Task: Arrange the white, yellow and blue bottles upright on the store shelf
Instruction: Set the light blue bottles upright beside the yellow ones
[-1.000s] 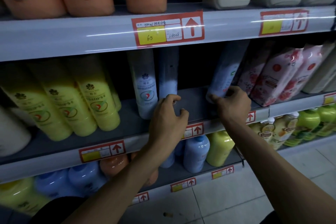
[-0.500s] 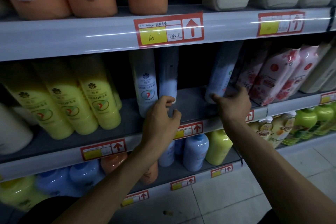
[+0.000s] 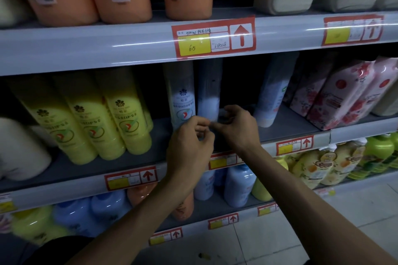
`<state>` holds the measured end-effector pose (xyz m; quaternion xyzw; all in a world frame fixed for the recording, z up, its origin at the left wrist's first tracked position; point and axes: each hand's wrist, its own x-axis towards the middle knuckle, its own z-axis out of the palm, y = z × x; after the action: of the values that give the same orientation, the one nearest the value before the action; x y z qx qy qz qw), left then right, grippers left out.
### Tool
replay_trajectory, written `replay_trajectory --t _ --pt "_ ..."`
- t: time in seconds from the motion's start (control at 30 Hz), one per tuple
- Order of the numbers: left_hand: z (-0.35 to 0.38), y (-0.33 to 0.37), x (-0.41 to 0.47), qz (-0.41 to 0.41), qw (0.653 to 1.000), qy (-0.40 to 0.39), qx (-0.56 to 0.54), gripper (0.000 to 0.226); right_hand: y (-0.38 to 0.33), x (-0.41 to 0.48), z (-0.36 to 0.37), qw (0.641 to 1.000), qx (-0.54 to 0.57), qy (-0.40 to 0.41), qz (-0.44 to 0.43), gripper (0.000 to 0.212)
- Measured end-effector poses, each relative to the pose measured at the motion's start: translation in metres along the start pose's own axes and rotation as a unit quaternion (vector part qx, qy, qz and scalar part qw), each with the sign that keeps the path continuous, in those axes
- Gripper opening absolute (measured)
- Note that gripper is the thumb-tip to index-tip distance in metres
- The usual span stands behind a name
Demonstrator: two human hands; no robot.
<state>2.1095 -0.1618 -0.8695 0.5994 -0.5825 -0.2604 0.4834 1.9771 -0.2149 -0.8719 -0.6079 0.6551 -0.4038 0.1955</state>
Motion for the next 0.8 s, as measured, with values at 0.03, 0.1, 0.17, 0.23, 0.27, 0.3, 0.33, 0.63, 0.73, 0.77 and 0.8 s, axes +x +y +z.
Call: replay_trajectory --t 0.03,0.1,0.17,0.23,0.27,0.3,0.33,0.63,0.73,0.77,0.8 --pt "-0.002 0.001 0.001 0.000 1.000 0.000 0.001 0.019 -0.003 0.002 0.005 1.000 -0.005 -0.006 0.006 0.060" --pt "-0.005 0.003 0.001 -0.001 1.000 0.000 0.003 0.019 -0.010 0.003 0.013 1.000 -0.020 -0.012 0.013 0.056" --pt "-0.007 0.003 0.001 -0.003 1.000 0.001 0.006 0.018 -0.015 0.003 0.022 0.999 -0.029 -0.009 0.017 0.054" --pt "-0.008 0.004 0.001 -0.003 1.000 0.002 0.004 0.018 -0.018 0.003 0.027 0.999 -0.036 -0.005 0.025 0.049" --pt "-0.009 0.005 0.000 -0.004 1.000 0.002 0.006 0.017 -0.019 0.004 0.028 0.999 -0.038 0.001 0.032 0.048" --pt "-0.010 0.006 -0.001 -0.004 1.000 0.003 0.009 0.017 -0.019 0.004 0.028 0.999 -0.039 0.007 0.037 0.047" --pt "-0.010 0.007 -0.002 -0.004 1.000 0.004 0.011 0.016 -0.019 0.005 0.028 0.998 -0.038 0.011 0.043 0.047" --pt "-0.011 0.003 -0.006 -0.027 0.999 -0.023 -0.009 0.016 -0.007 -0.008 0.001 0.995 -0.091 0.010 0.043 0.058" --pt "-0.009 0.007 -0.003 -0.052 0.995 -0.043 -0.076 0.014 0.001 -0.014 -0.012 0.992 -0.125 0.016 0.010 0.057" --pt "-0.009 0.011 -0.002 -0.076 0.989 -0.051 -0.117 0.013 0.003 -0.016 -0.016 0.990 -0.138 0.022 -0.003 0.054" --pt "-0.010 0.019 -0.002 -0.105 0.979 -0.063 -0.162 0.011 0.005 -0.019 -0.021 0.988 -0.152 0.030 -0.018 0.050"
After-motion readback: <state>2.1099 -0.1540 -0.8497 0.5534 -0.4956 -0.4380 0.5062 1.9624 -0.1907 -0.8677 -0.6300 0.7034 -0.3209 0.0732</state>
